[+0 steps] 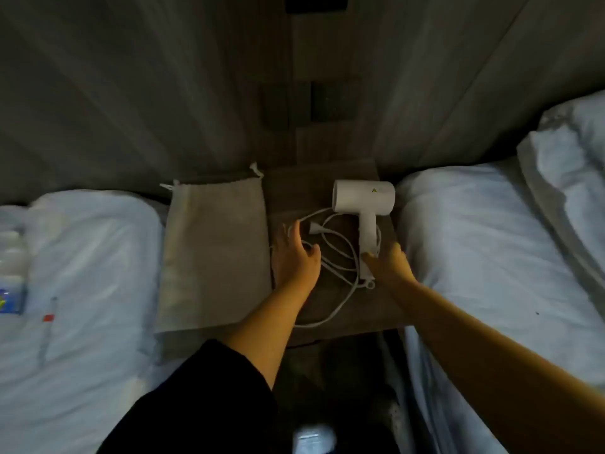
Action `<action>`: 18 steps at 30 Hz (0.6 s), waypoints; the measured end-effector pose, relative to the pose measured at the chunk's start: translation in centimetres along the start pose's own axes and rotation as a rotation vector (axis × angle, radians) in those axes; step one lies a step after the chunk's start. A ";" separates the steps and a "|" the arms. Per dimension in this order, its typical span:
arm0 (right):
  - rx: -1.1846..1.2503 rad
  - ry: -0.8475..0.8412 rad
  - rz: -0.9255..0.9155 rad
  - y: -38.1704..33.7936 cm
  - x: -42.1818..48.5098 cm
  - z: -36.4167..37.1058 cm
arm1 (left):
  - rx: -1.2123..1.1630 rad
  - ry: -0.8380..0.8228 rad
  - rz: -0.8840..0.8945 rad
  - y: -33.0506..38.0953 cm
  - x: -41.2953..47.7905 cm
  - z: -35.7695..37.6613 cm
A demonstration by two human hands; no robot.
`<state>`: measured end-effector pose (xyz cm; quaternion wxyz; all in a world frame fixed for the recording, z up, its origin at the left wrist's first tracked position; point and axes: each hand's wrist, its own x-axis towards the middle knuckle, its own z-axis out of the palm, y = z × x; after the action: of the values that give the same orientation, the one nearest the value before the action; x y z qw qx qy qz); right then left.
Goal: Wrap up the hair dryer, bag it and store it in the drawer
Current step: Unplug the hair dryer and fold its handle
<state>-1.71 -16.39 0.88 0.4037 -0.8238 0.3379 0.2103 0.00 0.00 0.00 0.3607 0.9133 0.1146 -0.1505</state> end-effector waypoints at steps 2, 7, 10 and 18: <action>-0.011 0.051 -0.008 -0.1 2.1 0.7 | 0.123 0.064 0.034 -0.5 2.2 1.4; -0.126 0.195 -0.056 -0.3 6.2 2.8 | 0.270 0.045 0.186 -2.3 5.9 4.8; -0.089 0.265 -0.030 -0.3 7.2 3.5 | 0.352 0.150 0.303 -3.6 6.8 6.1; -0.068 0.406 -0.203 1.3 7.9 4.0 | 0.432 0.353 0.524 -4.7 6.9 6.9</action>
<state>2.47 -16.83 -7.00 0.3187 -0.8920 0.3203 0.0100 3.56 -0.73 -10.18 0.1606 0.9785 -0.0965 0.0858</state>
